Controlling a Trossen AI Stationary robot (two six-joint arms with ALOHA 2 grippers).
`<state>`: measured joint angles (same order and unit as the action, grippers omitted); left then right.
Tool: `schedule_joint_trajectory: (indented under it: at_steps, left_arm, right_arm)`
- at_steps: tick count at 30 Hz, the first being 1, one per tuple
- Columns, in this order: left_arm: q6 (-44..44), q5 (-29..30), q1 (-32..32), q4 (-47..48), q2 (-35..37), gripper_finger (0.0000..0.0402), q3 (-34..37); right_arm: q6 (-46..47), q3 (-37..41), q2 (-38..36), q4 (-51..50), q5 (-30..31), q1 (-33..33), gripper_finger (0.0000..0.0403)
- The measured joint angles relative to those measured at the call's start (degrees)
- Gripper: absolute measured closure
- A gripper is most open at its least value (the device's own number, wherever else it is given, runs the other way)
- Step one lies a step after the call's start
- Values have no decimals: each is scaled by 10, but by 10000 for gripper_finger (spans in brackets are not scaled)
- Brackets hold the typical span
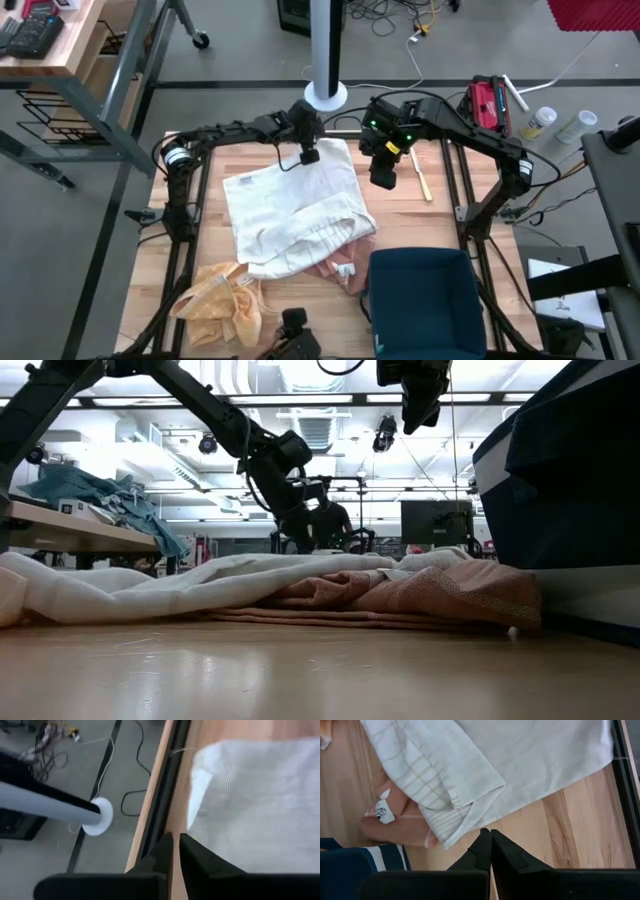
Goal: Fold towel
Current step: Fold the white towel
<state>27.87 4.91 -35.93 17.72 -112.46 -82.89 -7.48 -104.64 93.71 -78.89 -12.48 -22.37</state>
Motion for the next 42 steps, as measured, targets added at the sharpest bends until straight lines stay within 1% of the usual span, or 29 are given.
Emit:
schedule_joint_trajectory:
  at_steps: [7, 11, 13, 15, 19, 21, 22, 27, 31, 36, 38, 42]
  left_arm:
    - [-6, 2, -17, 18, 0, 354, 1]
    - [-24, -1, -13, 98, 16, 349, 1]
    - [-43, -14, -8, 170, 32, 350, 1]
    - [-83, -41, 2, 263, 49, 355, 1]
    - [-176, -142, 22, 463, 88, 364, 1]
    - [-216, -176, 34, 526, 107, 365, 5]
    - [-231, -179, 44, 541, 119, 365, 10]
    - [-232, -176, 99, 518, 188, 360, 56]
    - [-247, -174, 139, 470, 252, 353, 100]
    - [-316, -171, 178, 364, 335, 345, 176]
    - [-345, -159, 190, 325, 364, 342, 209]
    - [-377, -125, 216, 276, 404, 332, 270]
  right_arm:
    - [1, 0, 0, 12, 0, 1, 403]
    - [9, 1, 1, 45, 0, 3, 403]
    - [1, 2, 2, 67, 0, 4, 403]
    - [-14, 3, 2, 91, 0, 4, 403]
    - [-44, 11, 2, 135, 0, 4, 403]
    - [-55, 17, 2, 154, 0, 4, 403]
    - [-57, 20, 2, 161, 0, 4, 403]
    - [-59, 40, 2, 170, 0, 3, 403]
    - [-57, 57, 2, 170, 0, 3, 403]
    - [-34, 89, 2, 172, -1, 4, 403]
    - [-2, 105, 2, 179, -1, 4, 403]
    - [43, 142, 2, 190, -2, 6, 400]
